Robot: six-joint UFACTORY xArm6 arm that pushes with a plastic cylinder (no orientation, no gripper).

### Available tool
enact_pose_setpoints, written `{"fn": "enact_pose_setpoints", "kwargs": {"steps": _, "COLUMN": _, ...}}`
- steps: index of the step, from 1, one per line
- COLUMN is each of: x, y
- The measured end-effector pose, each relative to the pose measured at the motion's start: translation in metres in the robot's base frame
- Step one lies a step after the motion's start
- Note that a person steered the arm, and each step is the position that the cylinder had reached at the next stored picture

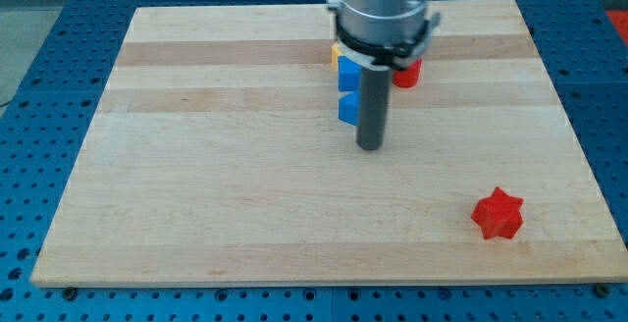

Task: Push blue triangle towards center right

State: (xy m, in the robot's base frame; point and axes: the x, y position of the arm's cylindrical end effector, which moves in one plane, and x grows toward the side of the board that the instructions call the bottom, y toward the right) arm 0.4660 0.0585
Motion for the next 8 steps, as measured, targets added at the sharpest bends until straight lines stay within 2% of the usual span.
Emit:
{"fn": "enact_pose_setpoints", "kwargs": {"steps": 2, "x": -0.013, "y": -0.101}}
{"fn": "enact_pose_setpoints", "kwargs": {"steps": 3, "x": -0.059, "y": -0.111}}
{"fn": "enact_pose_setpoints", "kwargs": {"steps": 4, "x": -0.071, "y": -0.082}}
{"fn": "enact_pose_setpoints", "kwargs": {"steps": 6, "x": -0.013, "y": 0.034}}
{"fn": "enact_pose_setpoints", "kwargs": {"steps": 7, "x": -0.02, "y": 0.008}}
{"fn": "enact_pose_setpoints", "kwargs": {"steps": 8, "x": -0.048, "y": -0.018}}
